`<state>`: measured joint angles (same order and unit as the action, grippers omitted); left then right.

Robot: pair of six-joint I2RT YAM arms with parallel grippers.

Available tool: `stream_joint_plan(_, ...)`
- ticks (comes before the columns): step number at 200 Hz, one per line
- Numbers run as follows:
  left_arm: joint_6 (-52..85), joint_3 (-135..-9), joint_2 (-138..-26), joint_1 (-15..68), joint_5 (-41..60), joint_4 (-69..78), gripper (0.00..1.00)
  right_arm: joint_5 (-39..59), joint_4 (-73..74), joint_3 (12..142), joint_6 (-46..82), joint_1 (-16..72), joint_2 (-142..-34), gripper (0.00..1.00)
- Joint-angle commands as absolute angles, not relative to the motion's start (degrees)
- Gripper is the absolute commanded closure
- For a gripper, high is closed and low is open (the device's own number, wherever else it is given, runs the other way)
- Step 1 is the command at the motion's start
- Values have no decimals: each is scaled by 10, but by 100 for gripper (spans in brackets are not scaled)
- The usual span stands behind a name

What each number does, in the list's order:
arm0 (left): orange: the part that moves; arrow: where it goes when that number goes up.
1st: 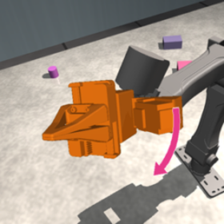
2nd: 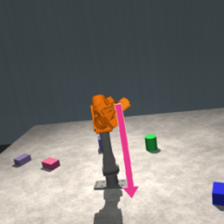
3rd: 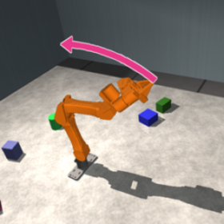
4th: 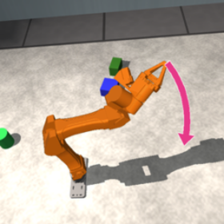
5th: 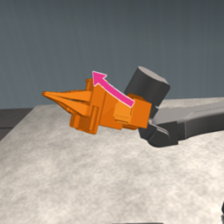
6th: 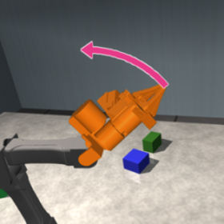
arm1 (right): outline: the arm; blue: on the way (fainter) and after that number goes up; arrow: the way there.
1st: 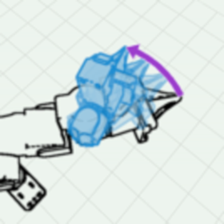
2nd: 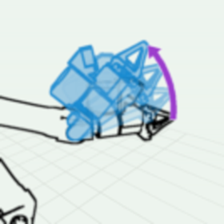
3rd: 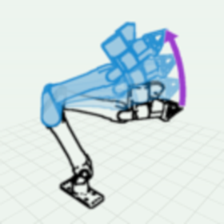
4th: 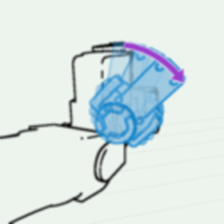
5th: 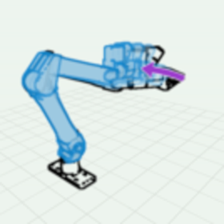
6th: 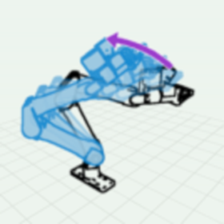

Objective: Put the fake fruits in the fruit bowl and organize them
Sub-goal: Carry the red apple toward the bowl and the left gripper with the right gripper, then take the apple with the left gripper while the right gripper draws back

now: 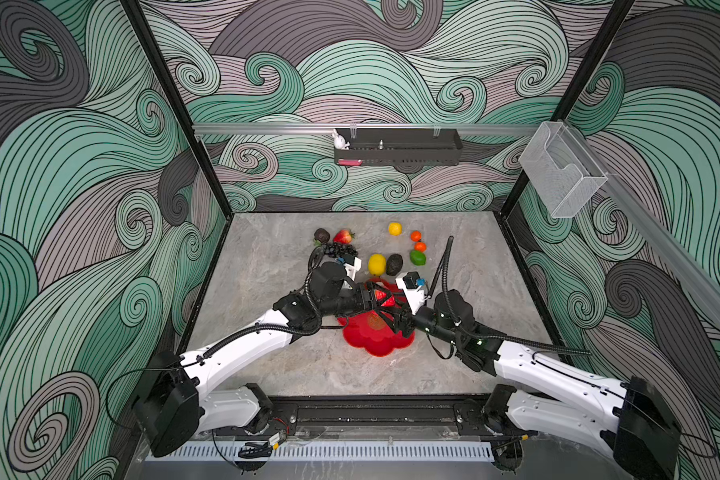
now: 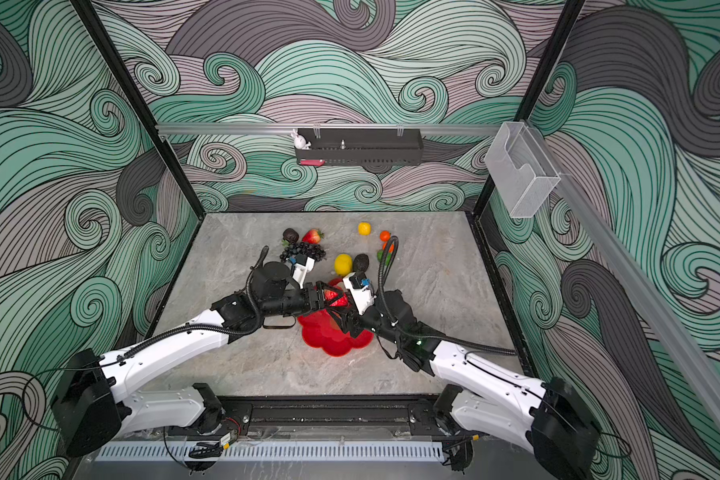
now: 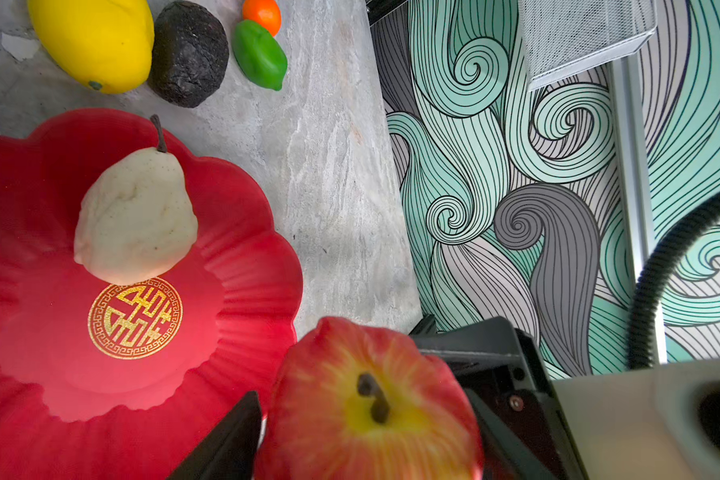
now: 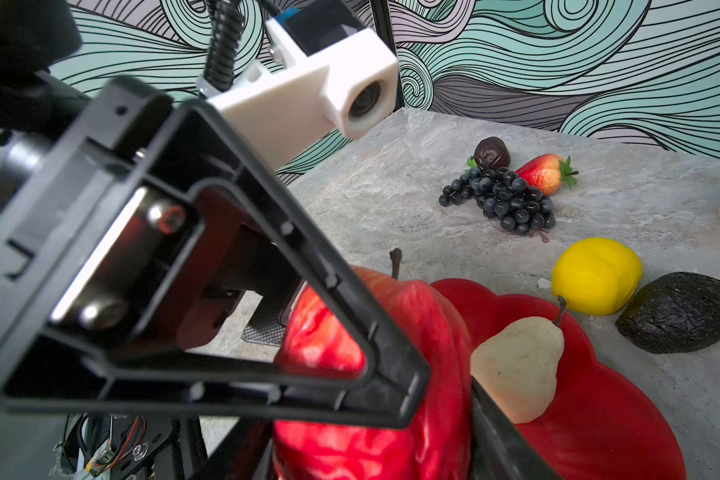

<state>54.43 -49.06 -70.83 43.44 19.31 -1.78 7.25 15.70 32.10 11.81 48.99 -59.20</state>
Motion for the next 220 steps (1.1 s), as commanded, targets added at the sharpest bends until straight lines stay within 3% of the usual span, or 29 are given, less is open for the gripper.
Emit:
stream_joint_plan(1,543,-516,-716,438,198,-17,34,59,164,319,106,493,-590,39)
stream_joint_plan(83,529,-521,-711,438,178,-29,41,31,125,329,105,493,-584,32)
stream_joint_plan(138,495,-516,-690,436,109,-73,40,-23,40,322,98,493,-518,1)
stream_joint_plan(220,400,-507,-765,465,-56,-86,39,-148,-53,252,174,492,-401,0)
